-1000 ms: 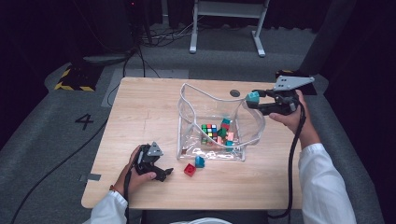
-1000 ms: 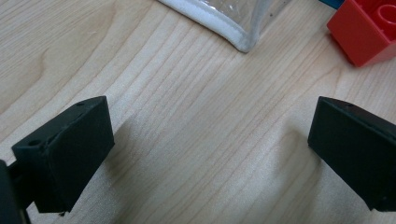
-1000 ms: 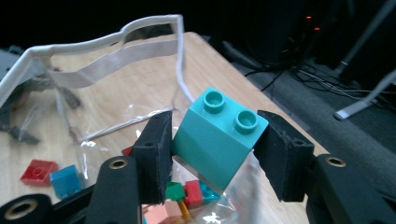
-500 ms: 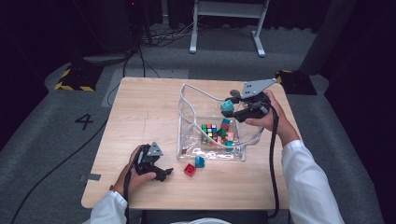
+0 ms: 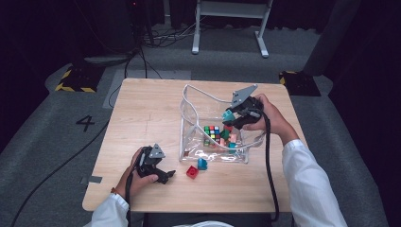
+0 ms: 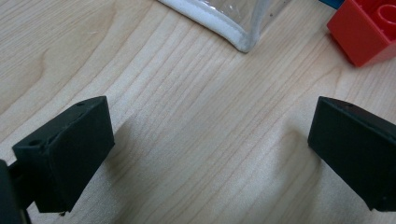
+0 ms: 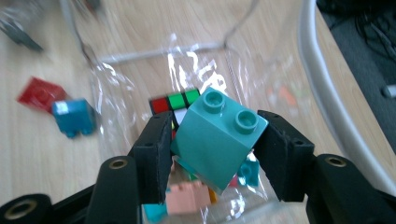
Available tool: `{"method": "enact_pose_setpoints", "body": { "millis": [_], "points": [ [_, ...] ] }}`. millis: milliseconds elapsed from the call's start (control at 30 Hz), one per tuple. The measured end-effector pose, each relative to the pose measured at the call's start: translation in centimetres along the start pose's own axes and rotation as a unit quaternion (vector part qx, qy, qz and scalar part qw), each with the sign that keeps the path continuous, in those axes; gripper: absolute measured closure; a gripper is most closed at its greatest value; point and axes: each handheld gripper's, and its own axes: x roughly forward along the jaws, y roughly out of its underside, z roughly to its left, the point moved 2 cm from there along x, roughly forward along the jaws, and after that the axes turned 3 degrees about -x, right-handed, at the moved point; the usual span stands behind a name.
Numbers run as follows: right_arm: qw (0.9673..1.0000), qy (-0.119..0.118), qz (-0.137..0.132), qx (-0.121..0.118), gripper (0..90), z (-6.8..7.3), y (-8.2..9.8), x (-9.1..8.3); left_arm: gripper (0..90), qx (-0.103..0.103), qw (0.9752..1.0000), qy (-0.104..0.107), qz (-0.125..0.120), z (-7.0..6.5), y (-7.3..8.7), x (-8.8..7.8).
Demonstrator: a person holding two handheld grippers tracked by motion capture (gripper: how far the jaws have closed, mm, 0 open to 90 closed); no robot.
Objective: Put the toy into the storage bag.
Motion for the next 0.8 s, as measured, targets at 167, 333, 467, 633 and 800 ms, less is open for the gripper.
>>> {"method": "enact_pose_setpoints", "body": {
  "millis": [167,333,467,633,800],
  "points": [
    [0.9982,0.004,0.059,-0.008,47.8,-0.6,1.5,0.2,0.4,0.0,1.0,0.0,0.0,0.0,0.0,0.0],
    [0.9952,0.002,0.097,-0.007,47.9,-0.9,2.9,0.0,0.4,0.0,1.0,0.0,0.0,0.0,0.0,0.0],
    [0.9893,0.004,0.145,-0.015,47.8,-0.8,4.0,-0.3,0.4,0.0,1.0,0.0,0.0,0.0,0.0,0.0],
    [0.9882,0.011,0.153,-0.011,47.5,-0.6,4.4,-0.6,0.4,0.0,1.0,0.0,0.0,0.0,0.0,0.0],
    [0.9945,0.014,0.103,-0.002,38.7,-0.6,4.8,-1.5,0.4,0.0,1.0,0.0,0.0,0.0,0.0,0.0]
  ]
}}
